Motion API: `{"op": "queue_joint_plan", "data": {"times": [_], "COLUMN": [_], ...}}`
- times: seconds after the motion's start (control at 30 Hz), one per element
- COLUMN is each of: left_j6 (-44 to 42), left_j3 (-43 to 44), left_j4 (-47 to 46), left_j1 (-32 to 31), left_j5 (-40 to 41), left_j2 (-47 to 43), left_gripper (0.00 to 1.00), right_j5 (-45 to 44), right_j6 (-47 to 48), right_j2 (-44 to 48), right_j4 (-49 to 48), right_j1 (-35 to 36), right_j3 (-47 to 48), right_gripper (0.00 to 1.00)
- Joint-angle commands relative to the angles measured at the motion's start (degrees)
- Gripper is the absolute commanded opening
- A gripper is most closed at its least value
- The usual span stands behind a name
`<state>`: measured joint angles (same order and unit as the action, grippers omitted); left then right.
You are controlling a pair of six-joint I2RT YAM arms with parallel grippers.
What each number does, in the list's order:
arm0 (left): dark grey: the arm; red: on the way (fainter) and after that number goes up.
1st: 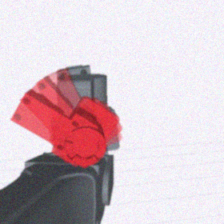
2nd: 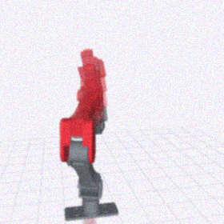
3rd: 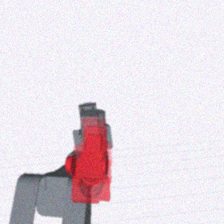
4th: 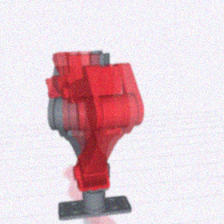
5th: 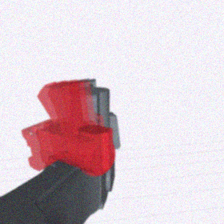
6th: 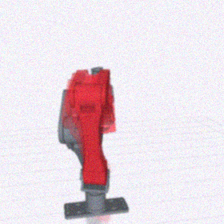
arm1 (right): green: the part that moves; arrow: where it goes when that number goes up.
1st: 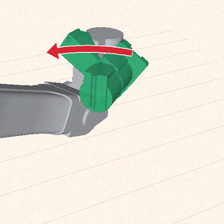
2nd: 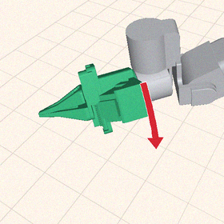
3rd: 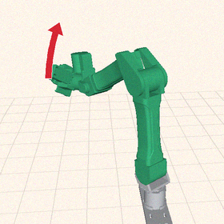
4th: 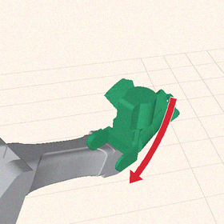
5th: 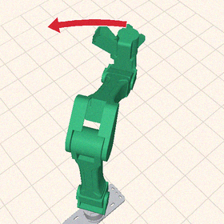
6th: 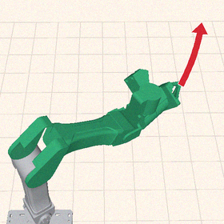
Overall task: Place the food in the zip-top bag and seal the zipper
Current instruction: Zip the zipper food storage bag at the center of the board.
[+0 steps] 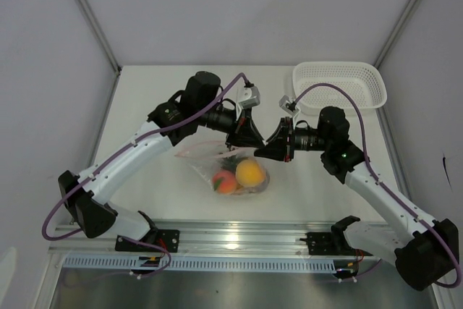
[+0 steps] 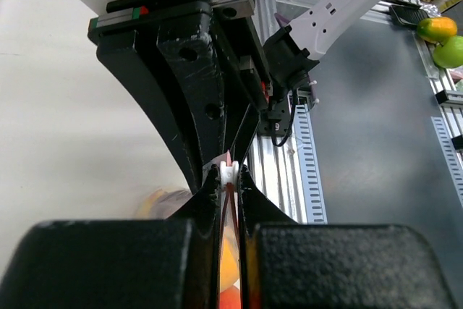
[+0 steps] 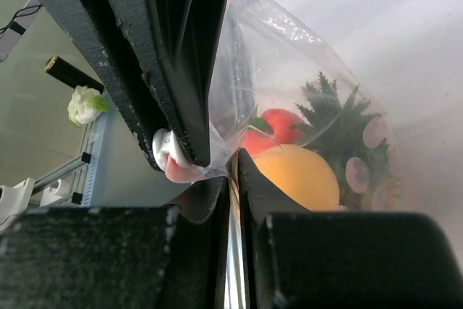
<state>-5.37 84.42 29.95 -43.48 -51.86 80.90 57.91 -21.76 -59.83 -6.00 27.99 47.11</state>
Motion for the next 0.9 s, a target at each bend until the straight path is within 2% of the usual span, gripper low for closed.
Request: {"op": "queue_joint_plan", "data": {"times": [0.0, 0.2, 0.4, 0.6, 0.67, 0.77, 0.8, 0.87], "left_j6": [1.24, 2.90, 4.22, 4.75, 4.84, 4.93, 4.84, 4.93], "left_j3": [3.38, 4.35, 5.14, 5.05, 4.96, 4.79, 4.96, 5.05], "left_j4": [1.24, 1.68, 1.34, 1.25, 1.25, 0.89, 0.89, 0.98], "left_j1": [0.07, 0.86, 1.47, 1.82, 1.74, 1.82, 1.82, 2.00], "left_j5": [-3.87, -2.90, -2.81, -2.20, -2.46, -2.55, -2.55, -2.64], "left_j2": [1.01, 2.50, 3.03, 3.12, 3.38, 3.12, 3.12, 3.03], "left_gripper": [0.01, 0.01, 0.01, 0.01, 0.01, 0.01, 0.01, 0.01], "right_j5": [2.03, 2.29, 3.96, 4.05, 3.97, 3.70, 3.53, 3.09], "right_j6": [0.58, 1.19, 1.19, 0.67, 0.23, -0.48, -0.56, -0.48], "right_j2": [-0.64, 0.24, 0.95, 1.48, 1.30, 0.60, 0.42, 0.33], "right_j4": [-2.34, -1.91, -2.35, -3.49, -3.93, -4.72, -4.81, -4.99], "right_j1": [0.13, 0.93, 1.19, 1.46, 1.63, 1.89, 1.98, 2.16], "right_j3": [1.93, 2.19, 2.02, 1.75, 1.75, 1.67, 1.58, 1.14], "right_gripper": [0.09, 0.15, 0.27, 0.27, 0.26, 0.09, 0.00, 0.00]}}
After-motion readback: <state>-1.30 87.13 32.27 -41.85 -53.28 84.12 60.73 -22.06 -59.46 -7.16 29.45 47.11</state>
